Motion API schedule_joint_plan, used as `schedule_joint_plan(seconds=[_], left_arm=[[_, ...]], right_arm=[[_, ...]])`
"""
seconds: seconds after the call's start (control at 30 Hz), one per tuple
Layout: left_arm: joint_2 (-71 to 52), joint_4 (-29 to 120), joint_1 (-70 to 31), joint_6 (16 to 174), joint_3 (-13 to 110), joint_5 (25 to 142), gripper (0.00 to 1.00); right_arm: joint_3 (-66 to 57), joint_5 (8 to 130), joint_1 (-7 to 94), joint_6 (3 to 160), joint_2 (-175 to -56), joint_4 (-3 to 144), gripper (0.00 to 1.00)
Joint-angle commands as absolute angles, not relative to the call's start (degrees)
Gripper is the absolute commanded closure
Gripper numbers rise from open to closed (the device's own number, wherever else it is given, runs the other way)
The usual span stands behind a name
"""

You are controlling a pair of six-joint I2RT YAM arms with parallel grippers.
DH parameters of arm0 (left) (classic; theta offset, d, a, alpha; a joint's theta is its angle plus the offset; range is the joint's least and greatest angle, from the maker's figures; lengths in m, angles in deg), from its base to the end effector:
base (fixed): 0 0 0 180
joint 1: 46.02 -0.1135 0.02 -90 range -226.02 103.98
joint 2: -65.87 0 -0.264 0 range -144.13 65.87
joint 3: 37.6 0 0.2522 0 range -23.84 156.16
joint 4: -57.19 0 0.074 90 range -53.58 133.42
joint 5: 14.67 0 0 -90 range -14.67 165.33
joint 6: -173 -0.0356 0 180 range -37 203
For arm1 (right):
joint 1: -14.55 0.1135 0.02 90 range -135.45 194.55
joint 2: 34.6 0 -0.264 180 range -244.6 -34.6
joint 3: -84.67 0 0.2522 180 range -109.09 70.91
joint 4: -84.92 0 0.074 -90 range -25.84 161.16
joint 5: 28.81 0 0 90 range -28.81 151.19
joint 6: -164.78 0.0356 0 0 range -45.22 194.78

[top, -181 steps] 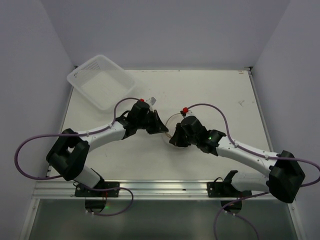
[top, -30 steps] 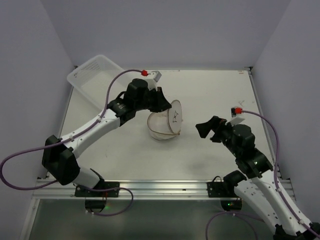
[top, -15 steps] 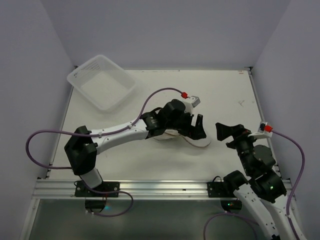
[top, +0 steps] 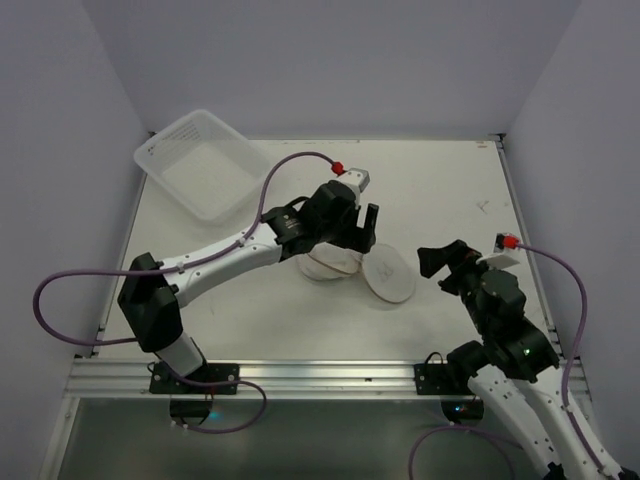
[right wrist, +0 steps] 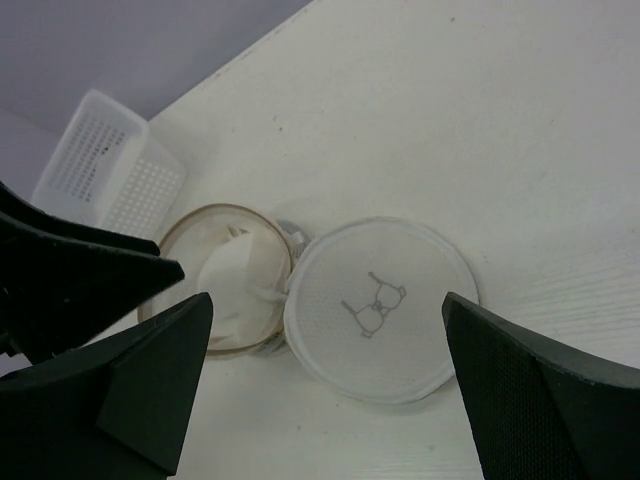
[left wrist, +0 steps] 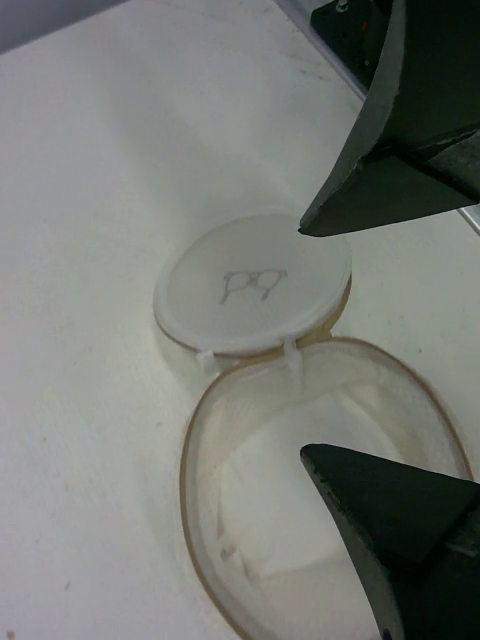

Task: Unzip the laundry bag and remove the bra

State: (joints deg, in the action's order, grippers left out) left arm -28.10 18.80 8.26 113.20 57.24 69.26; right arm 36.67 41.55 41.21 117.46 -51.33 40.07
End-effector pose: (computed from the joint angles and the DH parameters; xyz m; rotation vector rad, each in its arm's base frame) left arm 0.2233 -0.3041 0.3141 0.4229 2.2721 -0.6749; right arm 0.0834 0.0285 0.2952 0.4969 1.7596 0.5534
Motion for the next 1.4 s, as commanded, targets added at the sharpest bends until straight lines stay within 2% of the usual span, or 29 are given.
schedule_joint_plan(seconds=[0.0,0.3,0.7,0.87,1.2,1.37], left_arm=[[-29.22,15.98,5.13,111.13,57.47,64.51,0.13],[-34.49,16.62,2.23,111.30,54.47,65.92,0.15],[-37.04,17.58,2.23,113.50,49.72,66.19,0.18],[-34.60,18.63,2.23,114.55,48.14,66.10,0.18],[-24.14,22.42,1.61,116.93,44.37,66.10,0.15],[-23.51,22.51,1.00,117.19,42.87,66.71,0.15]], right_arm=[[36.81,47.03,41.27,118.55,-56.73,44.26,0.01],[40.67,57.75,41.27,120.65,-66.58,51.20,0.01],[43.84,61.01,41.36,123.47,-78.27,62.36,0.01],[43.93,63.82,41.62,123.38,-83.80,66.59,0.01],[37.62,60.14,45.57,123.65,-95.93,68.09,0.01],[32.69,55.48,49.09,125.66,-104.55,65.28,0.04]])
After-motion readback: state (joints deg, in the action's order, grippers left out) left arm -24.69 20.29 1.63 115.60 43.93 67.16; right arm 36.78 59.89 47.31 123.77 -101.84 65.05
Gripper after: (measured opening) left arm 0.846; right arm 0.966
